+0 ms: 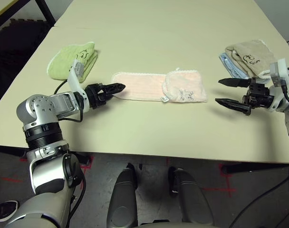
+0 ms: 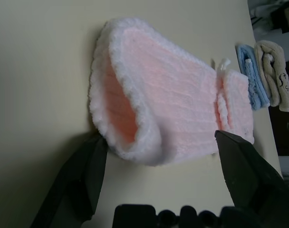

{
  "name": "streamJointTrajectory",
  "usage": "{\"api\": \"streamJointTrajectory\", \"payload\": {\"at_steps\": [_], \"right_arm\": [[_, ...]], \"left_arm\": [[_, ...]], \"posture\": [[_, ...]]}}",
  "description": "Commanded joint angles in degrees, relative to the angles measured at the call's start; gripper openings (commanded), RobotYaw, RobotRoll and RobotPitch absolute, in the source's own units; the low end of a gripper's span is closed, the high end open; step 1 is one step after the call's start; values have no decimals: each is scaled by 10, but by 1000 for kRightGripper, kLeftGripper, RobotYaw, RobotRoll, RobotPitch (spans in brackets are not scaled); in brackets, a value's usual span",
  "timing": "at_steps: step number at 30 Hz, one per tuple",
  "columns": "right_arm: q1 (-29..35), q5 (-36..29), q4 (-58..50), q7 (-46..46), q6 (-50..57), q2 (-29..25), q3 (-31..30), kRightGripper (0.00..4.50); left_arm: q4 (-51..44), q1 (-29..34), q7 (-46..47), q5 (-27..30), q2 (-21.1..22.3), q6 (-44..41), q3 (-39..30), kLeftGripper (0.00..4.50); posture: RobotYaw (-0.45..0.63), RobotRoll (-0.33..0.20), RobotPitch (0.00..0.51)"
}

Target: Fold the towel and set it aside.

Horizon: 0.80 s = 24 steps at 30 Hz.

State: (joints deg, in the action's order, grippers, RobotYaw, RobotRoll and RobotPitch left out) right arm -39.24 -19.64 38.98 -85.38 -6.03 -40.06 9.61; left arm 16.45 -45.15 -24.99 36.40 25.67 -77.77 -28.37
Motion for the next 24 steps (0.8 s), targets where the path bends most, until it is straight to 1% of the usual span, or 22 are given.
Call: {"api": "streamJointTrajectory", "payload": {"at_steps": [1, 5, 9, 10, 11, 12, 19, 24], "right_arm": [[7, -7, -16, 0, 6, 1, -3, 4500], [7, -6, -17, 1, 6, 2, -4, 4500], [3, -3, -14, 3, 5, 4, -4, 4500], [2, -3, -13, 4, 4, 4, -5, 4500], [2, -3, -12, 4, 4, 4, -5, 4500], [1, -2, -11, 4, 3, 4, -5, 4500], [0, 1, -7, 6, -1, 4, -6, 4500], [0, 2, -6, 6, -4, 4, -7, 4500]], "left_arm": [[24, 5, 21, -19, 6, 30, 5, 3898], [35, 9, 27, -19, 17, 48, 2, 2381], [37, 12, 30, -11, 21, 48, 0, 873], [39, 10, 31, -8, 21, 47, -4, 431], [39, 9, 32, -7, 21, 47, -6, 137], [42, 7, 33, -4, 22, 46, -9, 58], [63, -14, 31, 12, 40, 23, -33, 58], [58, -12, 31, 15, 45, 0, -29, 58]], "posture": [[14, 0, 203], [18, 0, 199], [21, 0, 193], [21, 0, 193], [21, 0, 191], [21, 0, 191], [22, 0, 189], [23, 0, 184]]}}
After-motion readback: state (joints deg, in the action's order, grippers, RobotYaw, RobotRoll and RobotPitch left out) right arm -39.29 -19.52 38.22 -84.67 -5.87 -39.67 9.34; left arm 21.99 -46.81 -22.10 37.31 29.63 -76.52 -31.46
